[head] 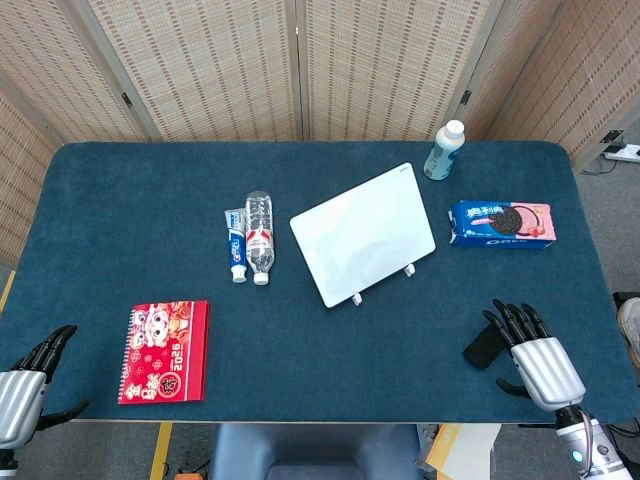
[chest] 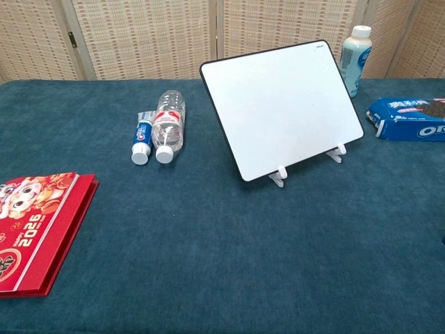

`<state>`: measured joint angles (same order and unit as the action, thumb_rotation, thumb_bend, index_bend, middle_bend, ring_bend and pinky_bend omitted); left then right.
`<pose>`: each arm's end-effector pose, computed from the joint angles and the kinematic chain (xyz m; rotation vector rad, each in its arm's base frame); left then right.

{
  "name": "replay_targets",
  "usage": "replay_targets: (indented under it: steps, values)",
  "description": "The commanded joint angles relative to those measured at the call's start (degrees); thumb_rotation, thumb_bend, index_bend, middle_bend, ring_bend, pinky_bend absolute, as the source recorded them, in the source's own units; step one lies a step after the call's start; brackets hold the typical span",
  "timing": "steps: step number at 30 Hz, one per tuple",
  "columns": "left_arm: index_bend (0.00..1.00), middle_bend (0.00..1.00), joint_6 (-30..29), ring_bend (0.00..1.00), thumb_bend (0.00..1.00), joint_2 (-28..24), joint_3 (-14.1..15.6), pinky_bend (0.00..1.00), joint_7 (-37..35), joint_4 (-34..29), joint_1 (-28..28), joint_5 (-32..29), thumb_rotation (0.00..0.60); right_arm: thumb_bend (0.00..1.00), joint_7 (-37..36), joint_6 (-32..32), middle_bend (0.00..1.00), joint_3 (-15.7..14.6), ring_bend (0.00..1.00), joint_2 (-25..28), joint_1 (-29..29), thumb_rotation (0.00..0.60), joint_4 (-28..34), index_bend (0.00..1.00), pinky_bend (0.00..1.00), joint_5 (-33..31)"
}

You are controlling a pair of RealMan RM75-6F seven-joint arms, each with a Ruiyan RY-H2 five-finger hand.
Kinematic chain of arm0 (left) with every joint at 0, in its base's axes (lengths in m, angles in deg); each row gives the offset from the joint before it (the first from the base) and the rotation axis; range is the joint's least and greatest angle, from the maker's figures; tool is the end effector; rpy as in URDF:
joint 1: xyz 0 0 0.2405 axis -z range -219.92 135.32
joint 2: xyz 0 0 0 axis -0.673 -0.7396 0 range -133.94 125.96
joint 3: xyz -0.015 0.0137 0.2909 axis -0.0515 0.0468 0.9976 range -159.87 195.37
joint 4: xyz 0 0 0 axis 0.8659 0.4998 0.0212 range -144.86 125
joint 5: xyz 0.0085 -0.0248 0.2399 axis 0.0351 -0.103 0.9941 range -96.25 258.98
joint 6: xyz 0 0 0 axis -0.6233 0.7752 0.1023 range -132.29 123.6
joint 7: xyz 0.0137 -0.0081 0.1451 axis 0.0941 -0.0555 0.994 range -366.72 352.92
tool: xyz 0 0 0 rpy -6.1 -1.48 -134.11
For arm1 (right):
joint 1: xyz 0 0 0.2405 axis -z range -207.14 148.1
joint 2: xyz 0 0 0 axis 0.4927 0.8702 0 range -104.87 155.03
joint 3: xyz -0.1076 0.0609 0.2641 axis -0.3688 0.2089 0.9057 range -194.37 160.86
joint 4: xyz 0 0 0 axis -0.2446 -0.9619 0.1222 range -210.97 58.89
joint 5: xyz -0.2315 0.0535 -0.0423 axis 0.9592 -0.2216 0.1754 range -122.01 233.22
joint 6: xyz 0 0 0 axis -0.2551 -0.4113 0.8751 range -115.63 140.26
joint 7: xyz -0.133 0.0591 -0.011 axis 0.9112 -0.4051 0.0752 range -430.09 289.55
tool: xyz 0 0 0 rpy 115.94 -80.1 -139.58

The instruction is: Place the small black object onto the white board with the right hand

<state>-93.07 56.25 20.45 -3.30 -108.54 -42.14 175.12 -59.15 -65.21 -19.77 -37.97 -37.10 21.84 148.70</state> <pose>-0.3354 0.1352 0.1480 -1.4744 -0.9125 -0.8816 -0.3252 -0.1724 0.1059 1.7033 -0.8730 0.7739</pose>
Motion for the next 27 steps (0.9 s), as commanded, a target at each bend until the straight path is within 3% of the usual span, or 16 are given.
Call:
replay_targets:
  steps: [1, 13, 20, 27]
  values:
    - [0.0, 0.14, 0.1, 0.24, 0.05, 0.0, 0.0, 0.45, 0.1, 0.0, 0.0, -0.1, 0.6, 0.12, 0.0, 0.1, 0.0, 0.0, 0.0, 0.0, 0.0, 0.6, 0.0, 0.0, 0.0, 0.0]
    - [0.0, 0.14, -0.2, 0.24, 0.05, -0.3, -0.2, 0.45, -0.8, 0.0, -0.1, -0.5, 0.6, 0.12, -0.6, 1.3, 0.0, -1.3, 0.0, -0.3, -1.1, 0.6, -2.3, 0.01, 0.0, 3.2]
    - [0.0, 0.14, -0.2, 0.24, 0.05, 0.1, -0.2, 0.45, 0.5, -0.2, -0.3, -0.8, 0.6, 0.12, 1.7, 6.7, 0.0, -4.2, 0.0, 3.6, -4.0, 0.6, -5.3, 0.12, 0.0, 7.2]
    - [0.0, 0.14, 0.9, 0.24, 0.05, 1.2, -0.2, 0.45, 3.1, -0.2, -0.1, -1.9, 0.6, 0.12, 2.1, 3.6, 0.0, -5.7, 0.0, 7.0, -3.2, 0.6, -7.1, 0.21, 0.0, 10.5]
